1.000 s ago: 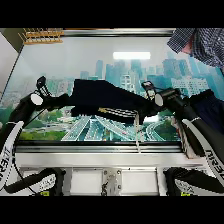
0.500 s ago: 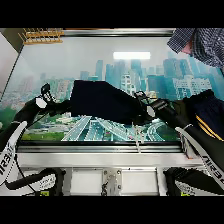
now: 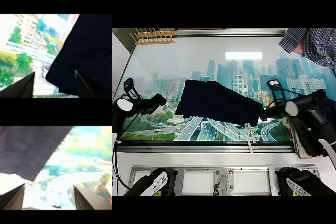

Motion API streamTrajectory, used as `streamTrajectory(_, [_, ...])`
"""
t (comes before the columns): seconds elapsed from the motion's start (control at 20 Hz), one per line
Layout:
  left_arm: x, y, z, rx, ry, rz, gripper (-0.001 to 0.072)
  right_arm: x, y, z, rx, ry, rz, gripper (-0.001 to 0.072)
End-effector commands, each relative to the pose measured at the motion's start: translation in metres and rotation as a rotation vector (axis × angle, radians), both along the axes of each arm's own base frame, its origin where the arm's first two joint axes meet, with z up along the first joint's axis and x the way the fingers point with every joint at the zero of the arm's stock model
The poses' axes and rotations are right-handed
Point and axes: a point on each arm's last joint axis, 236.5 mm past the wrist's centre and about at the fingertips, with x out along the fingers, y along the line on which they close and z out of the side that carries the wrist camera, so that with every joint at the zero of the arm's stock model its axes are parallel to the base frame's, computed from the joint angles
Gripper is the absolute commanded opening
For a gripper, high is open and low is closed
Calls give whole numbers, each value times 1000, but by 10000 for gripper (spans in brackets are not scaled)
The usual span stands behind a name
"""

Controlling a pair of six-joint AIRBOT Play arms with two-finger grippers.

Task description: Fold the clothes and pants, and hang the long-sleeved shirts on hangers.

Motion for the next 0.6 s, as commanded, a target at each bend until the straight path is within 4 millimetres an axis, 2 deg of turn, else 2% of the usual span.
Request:
streamTrajectory(0.0, [-9,-6,14,-5,-8,-18,61,4,-35,-4,202,18,-234,627])
streamTrajectory(0.05, [-8,-17,14,-7,-8,-47,4,6,-37,-16,303,39,-308,634])
streamTrajectory(0.15, [-7,-44,14,-6,-9,-119,4,11,-36,-39,512,70,-439,720])
streamTrajectory(0.3, [-3,-91,18,1,-41,-240,4,23,-33,-74,685,92,-566,720])
streamTrajectory(0.55, [-1,-156,29,6,-120,-387,4,44,15,-105,807,134,-558,716])
